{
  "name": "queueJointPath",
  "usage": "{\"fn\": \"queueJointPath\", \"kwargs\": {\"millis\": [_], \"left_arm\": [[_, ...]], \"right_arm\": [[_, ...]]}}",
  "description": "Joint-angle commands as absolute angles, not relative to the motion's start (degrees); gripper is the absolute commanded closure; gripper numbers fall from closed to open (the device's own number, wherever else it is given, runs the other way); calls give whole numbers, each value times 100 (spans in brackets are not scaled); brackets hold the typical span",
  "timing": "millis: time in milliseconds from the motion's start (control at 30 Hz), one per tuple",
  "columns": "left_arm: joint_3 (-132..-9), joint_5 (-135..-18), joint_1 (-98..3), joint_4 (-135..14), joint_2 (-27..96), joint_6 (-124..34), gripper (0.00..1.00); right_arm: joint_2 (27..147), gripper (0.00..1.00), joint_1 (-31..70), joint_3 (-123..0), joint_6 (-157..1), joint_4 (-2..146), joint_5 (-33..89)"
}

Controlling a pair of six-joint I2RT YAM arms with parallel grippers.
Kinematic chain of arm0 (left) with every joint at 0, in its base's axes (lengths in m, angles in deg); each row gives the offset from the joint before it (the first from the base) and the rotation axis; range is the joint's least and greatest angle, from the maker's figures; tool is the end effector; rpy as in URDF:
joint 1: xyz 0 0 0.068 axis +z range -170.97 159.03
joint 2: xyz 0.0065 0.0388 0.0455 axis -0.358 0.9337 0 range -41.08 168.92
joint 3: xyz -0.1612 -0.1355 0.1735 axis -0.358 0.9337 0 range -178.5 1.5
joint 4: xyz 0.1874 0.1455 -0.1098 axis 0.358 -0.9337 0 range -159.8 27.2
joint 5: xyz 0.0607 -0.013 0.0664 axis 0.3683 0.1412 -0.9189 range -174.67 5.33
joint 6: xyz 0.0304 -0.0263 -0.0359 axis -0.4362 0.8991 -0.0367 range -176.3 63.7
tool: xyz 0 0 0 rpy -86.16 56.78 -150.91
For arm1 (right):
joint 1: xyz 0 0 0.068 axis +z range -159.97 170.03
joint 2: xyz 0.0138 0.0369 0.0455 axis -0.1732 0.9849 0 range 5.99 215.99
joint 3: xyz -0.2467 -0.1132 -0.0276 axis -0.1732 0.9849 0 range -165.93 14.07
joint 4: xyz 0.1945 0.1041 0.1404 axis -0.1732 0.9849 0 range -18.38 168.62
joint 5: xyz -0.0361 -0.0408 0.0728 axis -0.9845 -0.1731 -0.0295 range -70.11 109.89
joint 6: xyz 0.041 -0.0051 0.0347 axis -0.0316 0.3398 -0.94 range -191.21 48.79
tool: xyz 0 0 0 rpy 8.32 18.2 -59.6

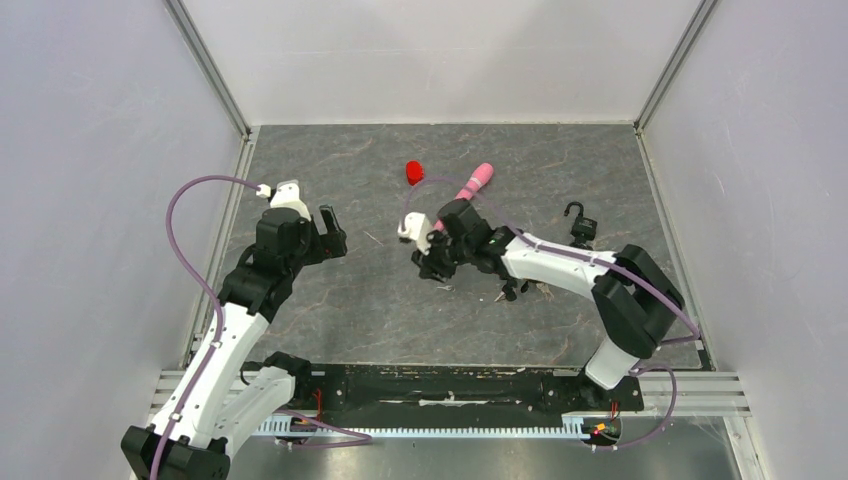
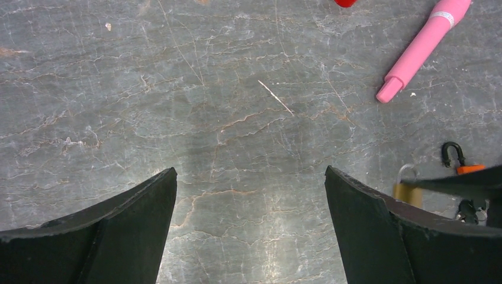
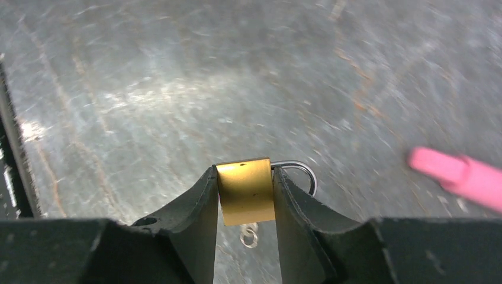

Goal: Unlock with the key

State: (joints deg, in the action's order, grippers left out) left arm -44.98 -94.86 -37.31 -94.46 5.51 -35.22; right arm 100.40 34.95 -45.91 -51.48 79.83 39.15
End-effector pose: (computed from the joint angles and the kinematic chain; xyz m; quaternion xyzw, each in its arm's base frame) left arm 0.1710 -0.0436 0.3075 -0.0792 0.8676 -0.0820 0.4840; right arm 0.2433 0.2594 0.2147 -0.5396 0.7270 0.2359 0.3531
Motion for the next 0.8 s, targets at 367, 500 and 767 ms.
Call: {"fn": "queueJointPath", "kwargs": {"millis": [367, 500, 767], "left_arm": [[-4456, -9600, -3696, -9408, 763, -3802, 2], [-4456, -9607, -3697, -9405, 838, -3811, 2], [-4469, -9566, -3697, -9410, 998, -3811, 2]], "right_arm": [[11303, 81, 4418, -5401, -3685, 8191, 4563], [11445, 76, 4417, -5409, -3533, 8165, 4517], [11445, 58, 4418, -5365, -3450, 8219, 4371]]}}
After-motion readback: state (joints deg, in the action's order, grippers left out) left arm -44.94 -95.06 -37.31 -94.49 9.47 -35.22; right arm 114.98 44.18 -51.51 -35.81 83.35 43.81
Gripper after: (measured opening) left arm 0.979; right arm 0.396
